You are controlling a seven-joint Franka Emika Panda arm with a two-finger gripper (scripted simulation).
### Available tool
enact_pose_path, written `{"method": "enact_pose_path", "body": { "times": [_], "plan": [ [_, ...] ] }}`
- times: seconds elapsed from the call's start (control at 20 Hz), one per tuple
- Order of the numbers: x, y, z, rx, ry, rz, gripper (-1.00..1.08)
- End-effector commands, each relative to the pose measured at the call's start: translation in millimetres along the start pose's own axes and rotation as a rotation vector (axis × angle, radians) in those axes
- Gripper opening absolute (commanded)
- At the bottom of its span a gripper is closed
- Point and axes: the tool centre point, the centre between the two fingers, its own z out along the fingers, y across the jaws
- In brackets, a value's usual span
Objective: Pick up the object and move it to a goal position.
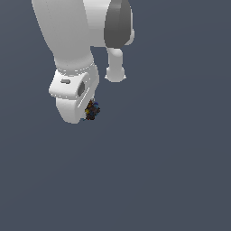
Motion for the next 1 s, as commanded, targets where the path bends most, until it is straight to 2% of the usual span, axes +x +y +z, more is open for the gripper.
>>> {"method": "enact_pose_path", "body": {
  "times": [0.0, 0.5, 0.95],
  "plan": [
    [-13, 5, -25, 0.0, 0.0, -0.001, -1.0],
    [-50, 24, -96, 0.001, -0.002, 0.002, -1.0],
    [-69, 34, -132, 0.002, -0.003, 0.002, -1.0]
  ]
}}
